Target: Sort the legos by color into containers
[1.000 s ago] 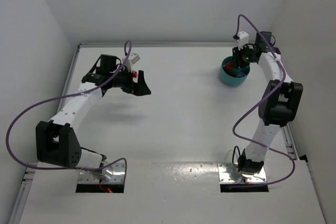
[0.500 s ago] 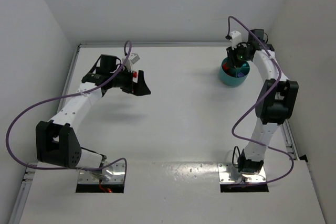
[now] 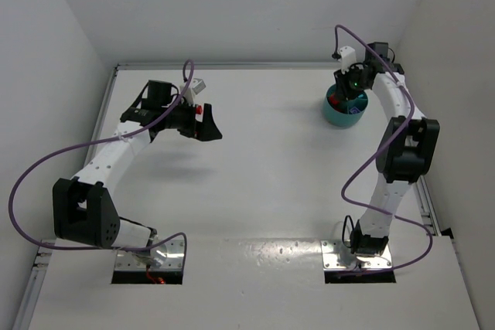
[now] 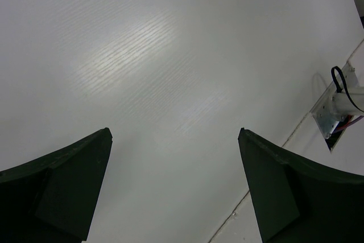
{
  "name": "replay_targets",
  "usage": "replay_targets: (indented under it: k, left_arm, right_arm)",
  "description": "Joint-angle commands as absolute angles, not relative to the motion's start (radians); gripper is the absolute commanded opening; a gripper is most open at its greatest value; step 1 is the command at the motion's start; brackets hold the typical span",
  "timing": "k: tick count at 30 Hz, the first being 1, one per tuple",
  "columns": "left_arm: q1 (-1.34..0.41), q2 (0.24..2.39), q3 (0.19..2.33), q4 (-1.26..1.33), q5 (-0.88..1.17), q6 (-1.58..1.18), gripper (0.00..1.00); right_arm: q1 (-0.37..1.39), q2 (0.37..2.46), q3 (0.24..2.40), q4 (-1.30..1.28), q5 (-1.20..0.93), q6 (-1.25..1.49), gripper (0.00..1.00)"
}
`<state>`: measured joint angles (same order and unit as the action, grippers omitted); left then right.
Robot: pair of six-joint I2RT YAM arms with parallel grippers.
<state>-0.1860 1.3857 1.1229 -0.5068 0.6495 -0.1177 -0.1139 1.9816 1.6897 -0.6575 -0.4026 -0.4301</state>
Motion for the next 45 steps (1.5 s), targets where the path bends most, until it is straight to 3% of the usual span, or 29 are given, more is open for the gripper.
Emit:
replay_targets:
  k: [1, 15, 35, 39, 40, 45]
  left_arm:
    - [-0.175, 1.384, 1.121, -0.482, 0.661, -0.127, 1.0]
    - [-0.175, 1.384, 1.112, -0.482, 0.67, -0.127, 1.0]
    - [-0.175, 1.393, 1.112, -0.472, 0.68, -0.136, 1.0]
    - [-0.175, 1.393, 1.112, -0.472, 0.68, -0.137, 1.0]
    - [-0.175, 1.393, 1.112, -0.472, 0.68, -0.137, 1.0]
    - [-0.175, 1.382, 1.103, -0.472, 0.67, -0.137, 1.0]
  right_arm:
    - [-0.106, 2.012, 1.765, -0.701, -0.342, -0.443, 0.0]
    - [-0.049, 2.106, 1.897, -0.781, -0.288, -0.443, 0.0]
    - [-0.04, 2.138, 1.922, -0.856, -0.249, -0.443, 0.0]
    - [-0.04, 2.18, 1.974, -0.877, -0.249, -0.425, 0.28]
    - [-0.04, 2.18, 1.985, -0.877, -0.249, -0.425, 0.45]
    - [-0.031, 2.152, 1.973, -0.827, -0.288, -0.388, 0.51]
